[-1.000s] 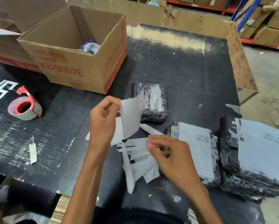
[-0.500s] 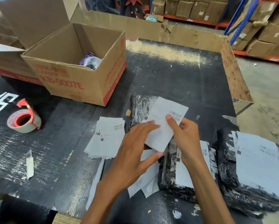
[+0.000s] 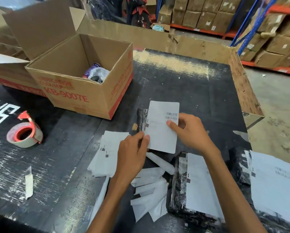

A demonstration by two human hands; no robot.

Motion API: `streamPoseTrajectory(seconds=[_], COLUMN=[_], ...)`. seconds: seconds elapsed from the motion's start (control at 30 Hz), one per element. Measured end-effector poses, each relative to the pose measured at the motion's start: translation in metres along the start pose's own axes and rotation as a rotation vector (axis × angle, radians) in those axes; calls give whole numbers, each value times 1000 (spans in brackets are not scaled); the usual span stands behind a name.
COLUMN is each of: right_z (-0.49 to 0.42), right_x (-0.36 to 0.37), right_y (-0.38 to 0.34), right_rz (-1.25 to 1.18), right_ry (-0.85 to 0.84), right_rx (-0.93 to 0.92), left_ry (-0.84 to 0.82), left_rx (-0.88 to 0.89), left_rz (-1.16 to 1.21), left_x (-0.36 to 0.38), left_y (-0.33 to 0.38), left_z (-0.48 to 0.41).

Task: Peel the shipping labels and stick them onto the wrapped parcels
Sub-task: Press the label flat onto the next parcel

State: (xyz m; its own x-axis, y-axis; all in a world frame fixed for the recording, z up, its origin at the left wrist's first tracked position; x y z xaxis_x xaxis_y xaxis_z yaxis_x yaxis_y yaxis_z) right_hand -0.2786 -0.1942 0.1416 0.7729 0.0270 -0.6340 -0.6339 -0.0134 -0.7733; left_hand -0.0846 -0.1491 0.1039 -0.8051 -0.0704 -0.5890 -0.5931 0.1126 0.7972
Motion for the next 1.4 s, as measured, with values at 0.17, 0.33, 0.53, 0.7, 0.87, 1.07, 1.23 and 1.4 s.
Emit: streamPoseTrajectory(seconds=[0.17, 0.33, 0.53, 0.7, 0.87, 1.07, 1.23, 1.4], right_z=[-46, -76, -87, -85, -76, -83, -91, -91], right_x=[18, 31, 35, 40, 26, 59, 96, 93], right_y=[33, 56, 73, 84, 64, 50, 87, 91], right_rz=[129, 141, 73, 137, 451, 440, 361, 239], right_ry=[-20, -14, 47, 111, 237, 66, -89, -96], right_rx=[143, 209, 264, 283, 173, 47, 224, 232], left_ry=[15, -50, -75, -113, -243, -13, -191, -155], left_rx=[-16, -169, -202, -201, -317, -9, -38, -100], left_rz=[-259, -355, -431, -609, -847, -620, -366, -90], left_x=[31, 50, 56, 59, 55, 57, 101, 99], left_y=[-14, -31, -39, -32, -43, -32, -67, -80], left_z=[-29, -44, -50, -56, -73, -113, -124, -124])
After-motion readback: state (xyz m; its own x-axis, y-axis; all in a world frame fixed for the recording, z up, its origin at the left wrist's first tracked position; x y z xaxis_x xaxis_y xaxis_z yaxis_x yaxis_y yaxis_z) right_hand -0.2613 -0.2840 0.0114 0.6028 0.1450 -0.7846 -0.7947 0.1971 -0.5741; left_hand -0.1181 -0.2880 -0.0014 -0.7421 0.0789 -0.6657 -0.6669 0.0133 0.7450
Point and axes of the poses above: each hand's wrist, its own z-axis away from the middle knuckle, its own x-axis out of the palm, y = z × x, the point moved 9 cm from there along -z, towards the middle knuckle, and after that the axes turned 4 degrees about -z, right-handed, at the moved point
